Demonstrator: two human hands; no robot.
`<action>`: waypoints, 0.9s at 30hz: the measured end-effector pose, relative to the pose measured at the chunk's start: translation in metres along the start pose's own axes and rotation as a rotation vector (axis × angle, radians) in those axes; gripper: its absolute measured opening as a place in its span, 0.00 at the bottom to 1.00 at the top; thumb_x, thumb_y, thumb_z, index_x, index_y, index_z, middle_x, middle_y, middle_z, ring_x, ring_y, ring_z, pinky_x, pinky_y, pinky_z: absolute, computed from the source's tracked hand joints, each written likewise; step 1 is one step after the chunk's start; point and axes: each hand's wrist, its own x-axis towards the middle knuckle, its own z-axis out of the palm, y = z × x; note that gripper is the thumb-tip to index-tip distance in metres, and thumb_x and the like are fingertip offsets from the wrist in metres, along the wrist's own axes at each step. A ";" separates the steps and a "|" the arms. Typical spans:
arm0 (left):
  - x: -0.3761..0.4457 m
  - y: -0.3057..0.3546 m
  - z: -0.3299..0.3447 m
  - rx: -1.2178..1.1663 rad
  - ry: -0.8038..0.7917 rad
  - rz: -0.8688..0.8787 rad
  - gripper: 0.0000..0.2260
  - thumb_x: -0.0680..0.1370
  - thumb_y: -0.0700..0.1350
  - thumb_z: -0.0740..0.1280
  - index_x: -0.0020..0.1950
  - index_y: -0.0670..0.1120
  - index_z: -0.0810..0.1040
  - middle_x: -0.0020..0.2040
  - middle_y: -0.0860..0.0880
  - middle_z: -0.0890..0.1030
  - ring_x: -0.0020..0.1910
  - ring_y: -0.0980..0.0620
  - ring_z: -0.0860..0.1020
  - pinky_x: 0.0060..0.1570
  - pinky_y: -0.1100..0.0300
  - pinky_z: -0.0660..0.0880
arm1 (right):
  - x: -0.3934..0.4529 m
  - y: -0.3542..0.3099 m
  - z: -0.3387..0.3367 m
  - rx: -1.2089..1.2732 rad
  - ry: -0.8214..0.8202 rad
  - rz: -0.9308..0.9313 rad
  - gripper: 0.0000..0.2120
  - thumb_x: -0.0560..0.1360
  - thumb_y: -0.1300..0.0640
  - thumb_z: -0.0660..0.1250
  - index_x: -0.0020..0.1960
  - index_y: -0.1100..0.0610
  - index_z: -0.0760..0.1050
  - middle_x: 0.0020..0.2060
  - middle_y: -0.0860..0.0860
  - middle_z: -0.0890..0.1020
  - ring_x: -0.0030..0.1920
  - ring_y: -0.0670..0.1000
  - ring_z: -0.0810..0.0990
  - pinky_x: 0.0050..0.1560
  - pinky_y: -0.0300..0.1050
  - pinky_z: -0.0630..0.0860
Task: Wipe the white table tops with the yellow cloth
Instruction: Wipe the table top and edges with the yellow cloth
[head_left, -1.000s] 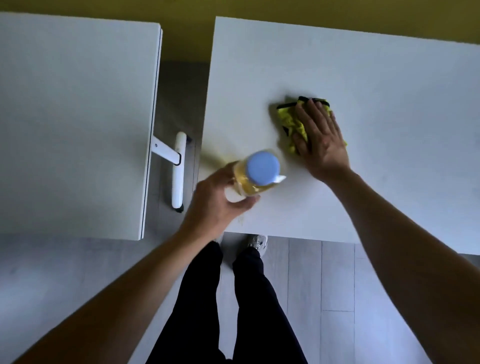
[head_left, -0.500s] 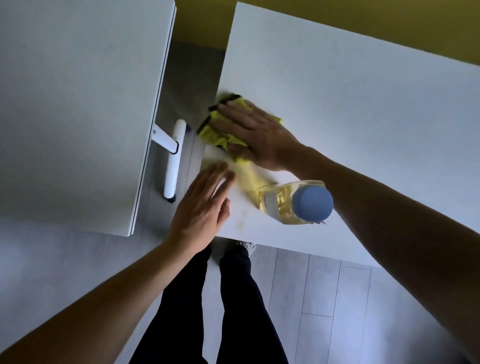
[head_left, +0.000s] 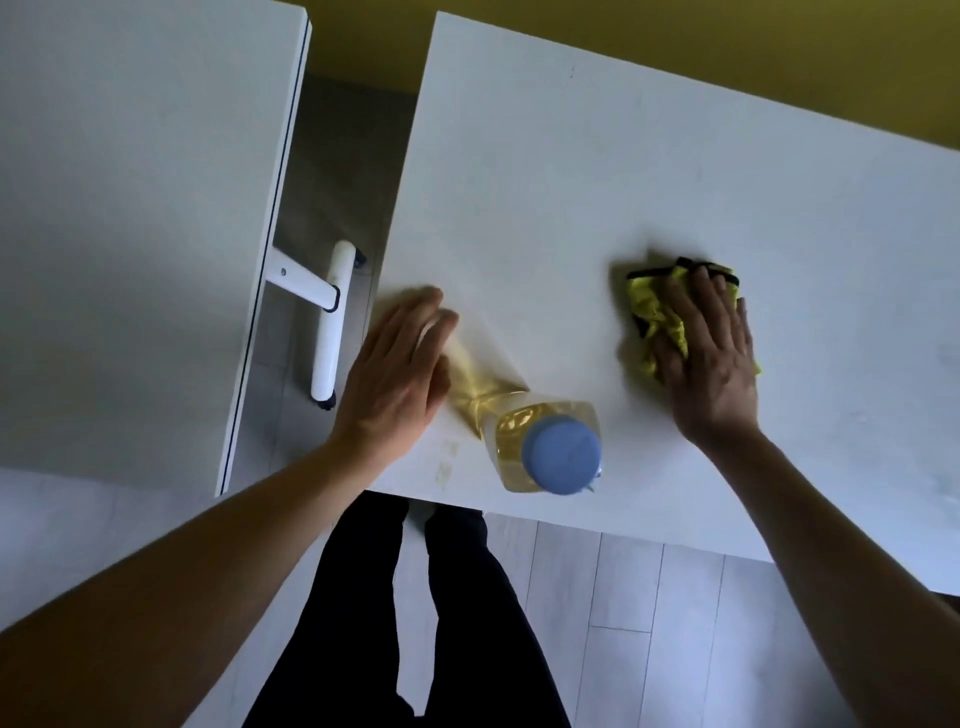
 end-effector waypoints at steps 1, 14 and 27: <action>0.006 -0.002 0.002 -0.008 -0.006 -0.003 0.16 0.85 0.38 0.60 0.70 0.35 0.76 0.75 0.35 0.72 0.77 0.36 0.69 0.76 0.41 0.67 | 0.007 -0.007 0.004 0.005 0.012 0.006 0.25 0.84 0.49 0.56 0.79 0.54 0.62 0.80 0.55 0.59 0.81 0.54 0.54 0.79 0.60 0.53; 0.006 -0.006 0.010 0.027 0.009 0.013 0.17 0.85 0.38 0.61 0.73 0.35 0.75 0.73 0.35 0.74 0.76 0.35 0.70 0.77 0.41 0.66 | 0.152 -0.162 0.064 -0.019 -0.130 -0.673 0.27 0.85 0.42 0.51 0.80 0.51 0.59 0.80 0.53 0.60 0.80 0.54 0.55 0.79 0.55 0.53; 0.015 -0.006 0.009 0.050 0.016 -0.012 0.22 0.87 0.41 0.56 0.82 0.39 0.65 0.83 0.39 0.62 0.83 0.39 0.59 0.79 0.36 0.60 | 0.084 -0.012 0.015 -0.007 0.140 0.252 0.27 0.82 0.47 0.54 0.80 0.54 0.60 0.80 0.55 0.60 0.80 0.58 0.55 0.78 0.58 0.53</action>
